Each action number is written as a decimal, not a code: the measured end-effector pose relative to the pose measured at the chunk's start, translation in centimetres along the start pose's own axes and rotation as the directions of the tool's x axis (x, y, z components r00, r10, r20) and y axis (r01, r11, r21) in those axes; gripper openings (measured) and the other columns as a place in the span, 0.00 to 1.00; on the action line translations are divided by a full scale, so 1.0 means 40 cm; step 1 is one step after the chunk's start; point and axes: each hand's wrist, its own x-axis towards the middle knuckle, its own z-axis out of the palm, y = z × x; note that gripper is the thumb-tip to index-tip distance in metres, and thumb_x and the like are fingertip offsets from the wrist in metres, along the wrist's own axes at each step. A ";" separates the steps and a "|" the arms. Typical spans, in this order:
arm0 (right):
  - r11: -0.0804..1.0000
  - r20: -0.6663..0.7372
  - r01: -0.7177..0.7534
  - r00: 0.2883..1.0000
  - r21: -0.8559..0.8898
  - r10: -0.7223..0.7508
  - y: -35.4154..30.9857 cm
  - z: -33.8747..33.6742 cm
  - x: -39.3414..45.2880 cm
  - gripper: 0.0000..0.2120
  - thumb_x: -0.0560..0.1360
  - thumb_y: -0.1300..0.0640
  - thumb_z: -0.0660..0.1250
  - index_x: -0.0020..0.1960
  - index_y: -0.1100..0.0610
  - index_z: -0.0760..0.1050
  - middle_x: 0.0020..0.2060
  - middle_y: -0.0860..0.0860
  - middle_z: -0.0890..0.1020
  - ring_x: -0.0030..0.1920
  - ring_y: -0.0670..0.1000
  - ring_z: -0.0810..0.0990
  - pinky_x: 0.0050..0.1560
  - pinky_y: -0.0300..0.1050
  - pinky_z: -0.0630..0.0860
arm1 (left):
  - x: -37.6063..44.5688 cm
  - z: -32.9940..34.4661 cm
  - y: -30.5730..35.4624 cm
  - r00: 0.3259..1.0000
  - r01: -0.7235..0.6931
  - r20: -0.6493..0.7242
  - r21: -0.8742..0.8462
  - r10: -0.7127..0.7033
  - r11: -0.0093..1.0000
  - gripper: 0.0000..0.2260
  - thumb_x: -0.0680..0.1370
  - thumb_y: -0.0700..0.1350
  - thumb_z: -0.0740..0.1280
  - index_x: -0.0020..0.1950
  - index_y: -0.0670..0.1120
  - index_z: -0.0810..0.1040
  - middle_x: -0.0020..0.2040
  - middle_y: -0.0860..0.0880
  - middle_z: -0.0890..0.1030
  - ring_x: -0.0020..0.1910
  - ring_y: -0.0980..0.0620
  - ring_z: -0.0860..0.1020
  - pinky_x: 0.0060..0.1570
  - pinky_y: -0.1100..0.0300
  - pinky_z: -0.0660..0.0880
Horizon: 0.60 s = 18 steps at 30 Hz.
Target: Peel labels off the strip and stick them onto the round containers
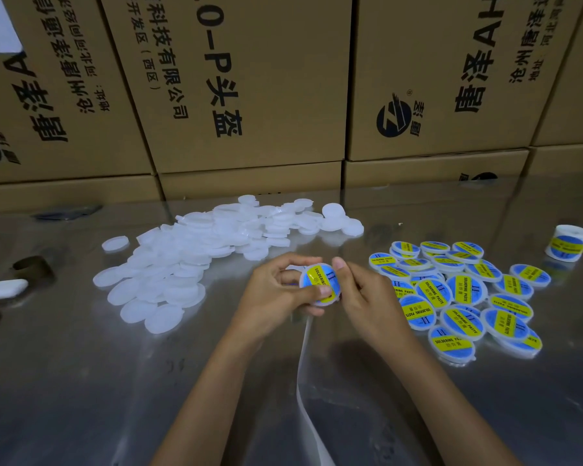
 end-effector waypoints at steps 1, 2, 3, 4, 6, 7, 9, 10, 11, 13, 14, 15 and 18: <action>0.997 0.012 -0.021 1.000 0.068 0.020 -0.002 0.000 0.000 0.19 0.83 0.46 0.56 0.34 0.49 0.69 0.24 0.42 0.71 0.28 0.43 0.68 0.32 0.39 0.65 | 0.000 -0.001 0.000 0.999 -0.005 -0.054 -0.005 0.005 1.000 0.14 0.71 0.35 0.77 0.54 0.44 0.82 0.40 0.44 0.87 0.38 0.44 0.86 0.36 0.58 0.82; 0.992 0.033 -0.039 0.999 0.120 0.035 -0.007 0.001 -0.001 0.19 0.83 0.45 0.56 0.35 0.47 0.70 0.25 0.42 0.73 0.29 0.42 0.71 0.33 0.37 0.67 | 0.001 -0.002 -0.001 0.995 -0.015 -0.101 -0.022 0.012 1.000 0.12 0.72 0.36 0.77 0.53 0.44 0.83 0.40 0.44 0.87 0.37 0.44 0.86 0.35 0.59 0.82; 0.986 0.066 -0.052 0.997 0.158 0.042 -0.010 0.004 -0.002 0.17 0.83 0.45 0.56 0.37 0.46 0.72 0.27 0.42 0.76 0.31 0.41 0.74 0.36 0.37 0.70 | 0.003 -0.002 -0.002 0.990 -0.029 -0.139 -0.053 0.021 0.998 0.10 0.72 0.36 0.77 0.52 0.44 0.83 0.40 0.43 0.87 0.37 0.45 0.86 0.34 0.59 0.82; 0.980 0.109 -0.062 0.993 0.190 0.041 -0.016 0.009 -0.004 0.14 0.83 0.45 0.58 0.40 0.45 0.74 0.31 0.43 0.79 0.34 0.42 0.77 0.39 0.39 0.74 | 0.004 -0.002 -0.003 0.985 -0.041 -0.169 -0.091 0.025 0.995 0.10 0.73 0.36 0.76 0.52 0.43 0.83 0.41 0.43 0.87 0.37 0.46 0.86 0.34 0.59 0.82; 0.958 0.187 -0.081 0.982 0.277 0.028 -0.024 0.025 -0.009 0.06 0.80 0.47 0.64 0.50 0.46 0.77 0.39 0.47 0.84 0.41 0.47 0.83 0.43 0.42 0.78 | 0.005 -0.002 -0.006 0.977 -0.068 -0.211 -0.145 0.036 0.987 0.08 0.74 0.36 0.74 0.53 0.43 0.84 0.42 0.43 0.87 0.37 0.47 0.86 0.34 0.59 0.81; 0.943 0.198 -0.080 0.980 0.322 0.015 -0.027 0.034 -0.012 0.05 0.79 0.49 0.67 0.53 0.48 0.77 0.42 0.48 0.85 0.43 0.48 0.84 0.43 0.39 0.78 | 0.004 0.000 -0.007 0.974 -0.079 -0.224 -0.153 0.043 0.985 0.08 0.75 0.37 0.74 0.53 0.44 0.84 0.42 0.43 0.87 0.38 0.48 0.86 0.34 0.60 0.81; 0.939 0.152 -0.053 0.988 0.340 0.001 -0.026 0.044 -0.015 0.05 0.79 0.52 0.68 0.54 0.49 0.77 0.41 0.48 0.85 0.40 0.47 0.84 0.39 0.36 0.77 | 0.003 0.005 -0.008 0.970 -0.082 -0.239 -0.167 0.041 0.982 0.06 0.76 0.40 0.73 0.52 0.45 0.85 0.42 0.44 0.87 0.40 0.48 0.86 0.35 0.60 0.81; 0.948 0.110 -0.039 0.994 0.316 0.004 -0.024 0.044 -0.015 0.04 0.79 0.53 0.67 0.53 0.49 0.78 0.39 0.49 0.85 0.37 0.48 0.83 0.38 0.39 0.77 | 0.002 0.009 -0.008 0.970 -0.075 -0.242 -0.178 0.030 0.981 0.05 0.77 0.42 0.72 0.52 0.45 0.85 0.42 0.45 0.87 0.40 0.48 0.86 0.34 0.61 0.81; 0.957 0.071 -0.032 0.997 0.288 0.011 -0.021 0.041 -0.015 0.03 0.80 0.52 0.67 0.52 0.49 0.78 0.36 0.50 0.85 0.35 0.49 0.82 0.37 0.46 0.78 | 0.003 0.012 -0.008 0.971 -0.065 -0.237 -0.185 0.020 0.980 0.05 0.78 0.44 0.71 0.52 0.45 0.86 0.43 0.46 0.87 0.40 0.47 0.86 0.34 0.61 0.82; 0.953 0.034 -0.037 0.999 0.301 0.028 -0.018 0.037 -0.013 0.04 0.81 0.53 0.65 0.51 0.47 0.79 0.34 0.50 0.84 0.32 0.47 0.80 0.36 0.49 0.77 | 0.004 0.015 -0.006 0.976 -0.045 -0.217 -0.191 0.002 0.981 0.08 0.80 0.46 0.68 0.54 0.43 0.85 0.45 0.44 0.87 0.41 0.46 0.86 0.35 0.60 0.82; 0.947 0.022 -0.036 0.999 0.319 0.031 -0.020 0.036 -0.013 0.06 0.81 0.54 0.65 0.51 0.46 0.80 0.34 0.48 0.84 0.32 0.44 0.80 0.35 0.45 0.77 | 0.004 0.015 -0.004 0.979 -0.037 -0.203 -0.191 -0.003 0.981 0.10 0.81 0.46 0.67 0.55 0.43 0.84 0.46 0.44 0.87 0.42 0.46 0.86 0.35 0.60 0.82; 0.941 0.008 -0.033 0.999 0.336 0.032 -0.022 0.036 -0.012 0.07 0.81 0.56 0.65 0.50 0.45 0.80 0.34 0.45 0.84 0.32 0.41 0.79 0.34 0.39 0.75 | 0.005 0.013 -0.003 0.983 -0.033 -0.186 -0.190 -0.003 0.981 0.10 0.82 0.46 0.66 0.56 0.43 0.84 0.47 0.44 0.87 0.43 0.46 0.86 0.36 0.59 0.82; 0.908 -0.016 -0.053 0.998 0.415 0.065 -0.031 0.028 -0.007 0.11 0.80 0.62 0.65 0.50 0.46 0.80 0.33 0.41 0.84 0.31 0.39 0.79 0.35 0.31 0.72 | 0.003 0.010 -0.001 0.994 -0.030 -0.109 -0.123 0.017 0.992 0.09 0.78 0.44 0.71 0.58 0.46 0.82 0.46 0.46 0.87 0.42 0.48 0.86 0.35 0.58 0.82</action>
